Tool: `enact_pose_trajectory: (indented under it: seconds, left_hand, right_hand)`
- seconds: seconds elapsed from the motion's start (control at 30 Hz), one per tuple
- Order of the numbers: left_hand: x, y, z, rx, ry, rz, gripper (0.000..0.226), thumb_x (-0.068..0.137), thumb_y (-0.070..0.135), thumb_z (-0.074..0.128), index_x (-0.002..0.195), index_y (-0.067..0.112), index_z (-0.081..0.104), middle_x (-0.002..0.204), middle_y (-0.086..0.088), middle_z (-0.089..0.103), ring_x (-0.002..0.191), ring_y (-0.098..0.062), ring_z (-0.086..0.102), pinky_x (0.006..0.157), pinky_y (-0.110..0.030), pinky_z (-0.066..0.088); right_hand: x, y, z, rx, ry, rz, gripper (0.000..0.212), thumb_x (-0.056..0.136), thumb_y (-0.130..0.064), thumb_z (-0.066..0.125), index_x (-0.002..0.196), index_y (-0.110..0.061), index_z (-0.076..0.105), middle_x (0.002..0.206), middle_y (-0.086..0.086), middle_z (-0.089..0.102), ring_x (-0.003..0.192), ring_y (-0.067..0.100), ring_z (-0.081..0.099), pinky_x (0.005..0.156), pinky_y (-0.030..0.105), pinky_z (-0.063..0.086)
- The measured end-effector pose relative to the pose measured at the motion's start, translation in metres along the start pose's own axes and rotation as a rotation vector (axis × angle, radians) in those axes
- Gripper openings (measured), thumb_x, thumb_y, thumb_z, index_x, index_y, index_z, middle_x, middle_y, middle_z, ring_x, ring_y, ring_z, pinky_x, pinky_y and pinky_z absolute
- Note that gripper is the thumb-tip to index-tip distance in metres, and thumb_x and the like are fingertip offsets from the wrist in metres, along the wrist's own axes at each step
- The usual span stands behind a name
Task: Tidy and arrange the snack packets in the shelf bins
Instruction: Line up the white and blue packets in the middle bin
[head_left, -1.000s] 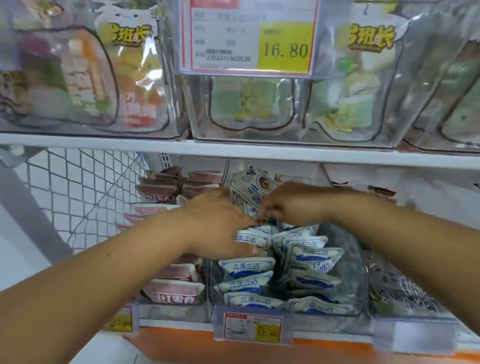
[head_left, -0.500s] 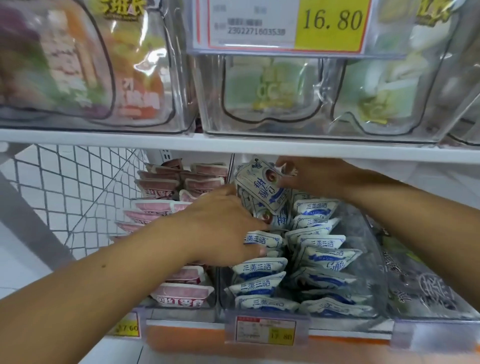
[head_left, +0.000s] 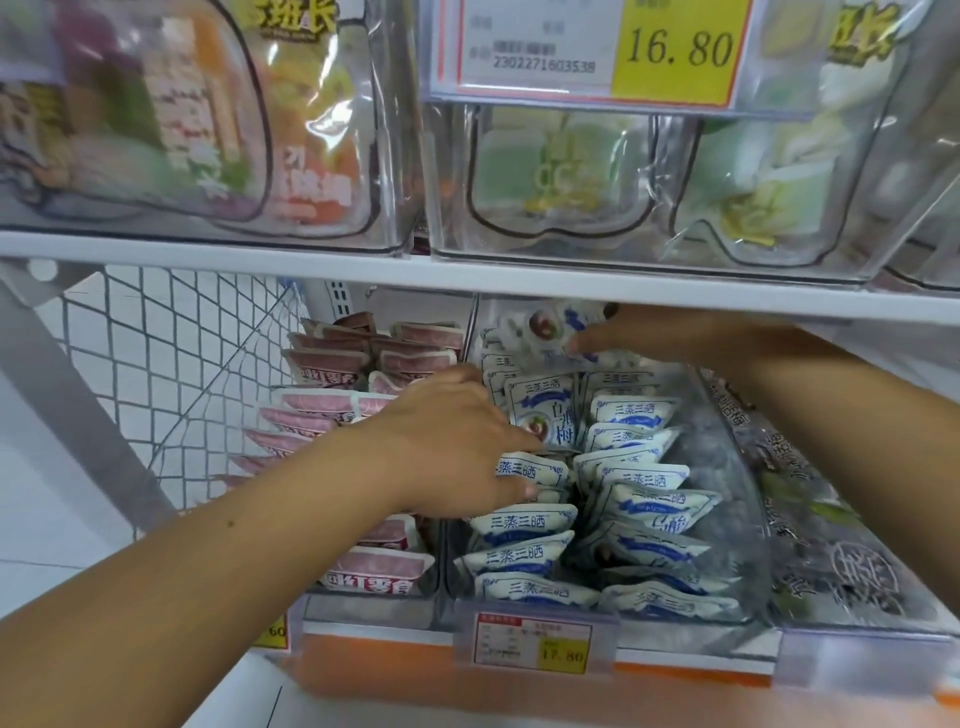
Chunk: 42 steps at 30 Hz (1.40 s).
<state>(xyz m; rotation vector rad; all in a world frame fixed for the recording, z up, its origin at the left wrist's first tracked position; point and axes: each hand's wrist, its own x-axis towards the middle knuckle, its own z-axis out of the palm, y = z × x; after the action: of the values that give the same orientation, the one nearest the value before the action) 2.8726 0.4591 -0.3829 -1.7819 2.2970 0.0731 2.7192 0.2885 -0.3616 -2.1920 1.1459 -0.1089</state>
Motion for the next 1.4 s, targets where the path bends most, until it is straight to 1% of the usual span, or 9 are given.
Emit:
enact_pose_trajectory:
  seconds: [0.17,0.3,0.37,0.63,0.77,0.93,1.1,1.3,1.4]
  left_hand:
    - [0.000,0.001,-0.001,0.006,-0.009,-0.012,0.059,0.093,0.066,0.026,0.147,0.042,0.026,0.149,0.011,0.040,0.136,-0.016,0.028,0.118,-0.037,0.004]
    - [0.000,0.001,-0.001,-0.002,-0.003,-0.025,0.060,0.092,0.068,0.026,0.147,0.043,0.027,0.146,0.010,0.044,0.131,-0.016,0.031,0.117,-0.037,0.008]
    - [0.000,0.001,0.000,0.004,-0.004,-0.025,0.061,0.092,0.068,0.026,0.147,0.043,0.027,0.145,0.010,0.044,0.130,-0.016,0.031,0.117,-0.037,0.009]
    - [-0.001,0.001,0.002,-0.018,0.043,-0.034,0.062,0.092,0.068,0.027,0.147,0.041,0.029,0.143,0.011,0.047,0.125,-0.015,0.035,0.116,-0.036,0.012]
    - [-0.001,0.001,0.003,-0.027,0.049,-0.040,0.063,0.092,0.068,0.028,0.148,0.039,0.027,0.144,0.010,0.046,0.128,-0.015,0.032,0.115,-0.032,0.005]
    - [0.001,0.001,0.005,-0.053,0.063,-0.043,0.062,0.092,0.067,0.031,0.147,0.039,0.030,0.145,0.011,0.045,0.132,-0.015,0.030,0.119,-0.036,0.004]
    - [0.001,0.001,0.005,-0.043,0.075,-0.039,0.062,0.092,0.067,0.031,0.147,0.039,0.030,0.144,0.010,0.045,0.132,-0.015,0.031,0.119,-0.037,0.004]
    - [0.000,0.001,0.007,-0.061,0.144,-0.056,0.064,0.088,0.070,0.038,0.142,0.035,0.041,0.137,0.010,0.051,0.125,-0.016,0.034,0.112,-0.031,0.014]
    - [-0.009,-0.002,0.011,-0.197,0.260,-0.041,0.060,0.089,0.065,0.044,0.142,0.036,0.041,0.141,0.013,0.045,0.130,-0.011,0.031,0.113,-0.029,0.018]
  right_hand:
    - [-0.012,-0.019,0.017,-0.332,-0.184,-0.191,0.007,0.086,-0.016,0.068,0.081,-0.019,0.063,0.082,-0.001,0.064,0.075,0.012,0.057,0.064,0.024,0.041]
    - [-0.008,-0.023,0.042,-0.465,-0.269,-0.218,0.024,0.085,-0.026,0.071,0.072,-0.032,0.052,0.074,-0.016,0.051,0.072,0.006,0.050,0.059,0.023,0.033]
    - [-0.008,-0.021,0.037,-0.430,-0.222,-0.227,0.015,0.084,-0.028,0.073,0.085,-0.033,0.058,0.085,-0.017,0.054,0.083,0.010,0.055,0.067,0.025,0.036]
    - [0.004,-0.018,0.031,-0.583,-0.227,-0.092,0.081,0.080,-0.042,0.071,0.145,-0.015,0.032,0.147,0.005,0.039,0.124,0.022,0.046,0.098,0.033,0.040]
    - [0.000,-0.021,0.031,-0.601,-0.218,-0.129,0.077,0.078,-0.035,0.075,0.142,-0.018,0.036,0.136,0.001,0.048,0.094,0.014,0.056,0.083,0.030,0.044]
    - [0.001,-0.025,0.043,-0.636,-0.218,-0.117,0.054,0.078,-0.034,0.076,0.124,-0.017,0.053,0.119,0.000,0.058,0.099,0.020,0.059,0.081,0.031,0.046]
    - [-0.010,-0.034,0.041,-0.467,0.072,-0.234,0.030,0.080,-0.033,0.074,0.103,-0.022,0.057,0.098,-0.005,0.057,0.089,0.016,0.052,0.065,0.029,0.036]
    - [0.001,-0.026,0.070,-0.560,-0.096,-0.200,0.053,0.085,-0.015,0.067,0.129,-0.018,0.039,0.112,0.001,0.052,0.094,0.020,0.053,0.072,0.033,0.046]
    - [-0.005,-0.023,0.048,-0.257,-0.151,-0.169,0.071,0.078,-0.021,0.077,0.137,-0.023,0.038,0.123,-0.005,0.045,0.109,0.018,0.053,0.084,0.028,0.050]
